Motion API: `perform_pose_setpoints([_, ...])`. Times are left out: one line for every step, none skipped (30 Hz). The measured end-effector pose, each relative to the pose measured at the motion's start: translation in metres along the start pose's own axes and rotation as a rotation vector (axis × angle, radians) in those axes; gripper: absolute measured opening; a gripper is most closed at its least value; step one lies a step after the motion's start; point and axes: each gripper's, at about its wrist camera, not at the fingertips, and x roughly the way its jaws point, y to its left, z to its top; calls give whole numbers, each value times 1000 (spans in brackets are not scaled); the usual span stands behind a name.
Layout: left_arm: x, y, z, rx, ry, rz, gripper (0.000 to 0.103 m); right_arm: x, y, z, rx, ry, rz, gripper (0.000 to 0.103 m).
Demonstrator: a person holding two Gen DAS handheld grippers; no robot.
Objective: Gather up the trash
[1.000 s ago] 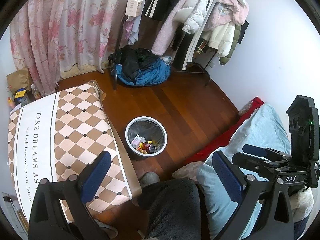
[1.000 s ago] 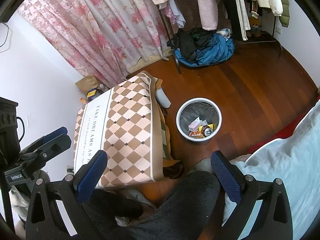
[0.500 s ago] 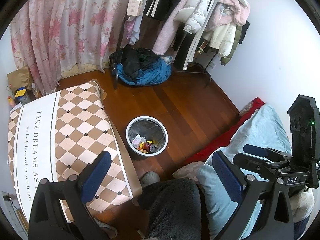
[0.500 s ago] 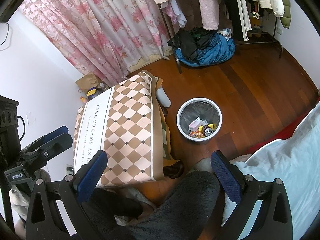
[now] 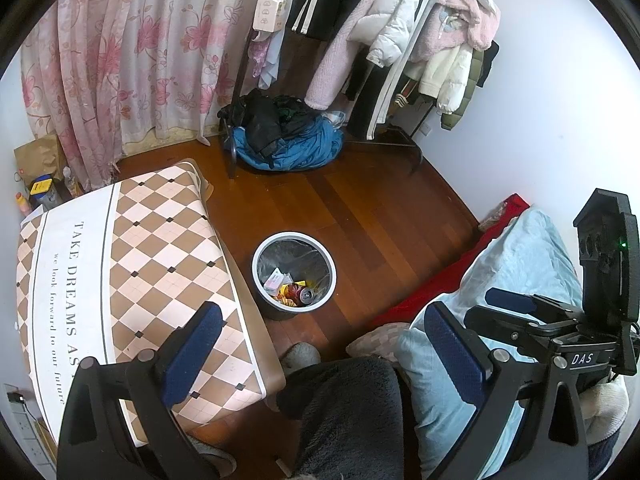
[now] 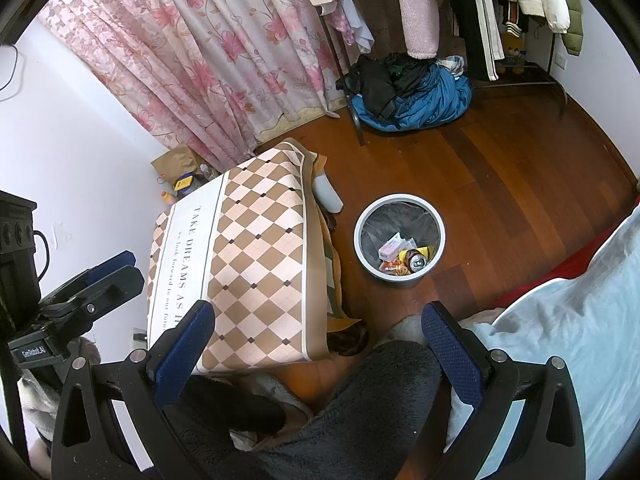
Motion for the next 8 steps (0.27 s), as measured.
perform_pose_setpoints([0, 0, 1, 1, -1, 2, 103, 0, 0, -1, 0, 0, 0, 103])
perform_pose_setpoints([1, 0, 1, -1, 0, 0, 103, 0, 0, -1, 0, 1, 1, 103])
perform_pose_setpoints([1, 0, 1, -3, 0, 0, 103, 0, 0, -2, 1, 2, 0, 103])
perform_pose_setpoints([1, 0, 1, -5, 0, -1, 103, 0, 1, -1, 1, 2, -1, 103])
perform_pose_setpoints([0, 1, 0, -7, -3, -1, 103, 0, 1, -2, 1, 3, -1, 103])
perform_pose_setpoints([1, 0, 1, -6, -4, 1, 103, 0, 3, -3, -1, 5, 0, 103])
perform_pose_setpoints([1, 1, 1, -9, -5, 1, 103, 0, 3, -5, -1, 6, 0, 103])
perform_pose_setpoints([1, 2, 0, -8, -2, -4, 103, -1, 3, -6, -2, 8, 1, 103])
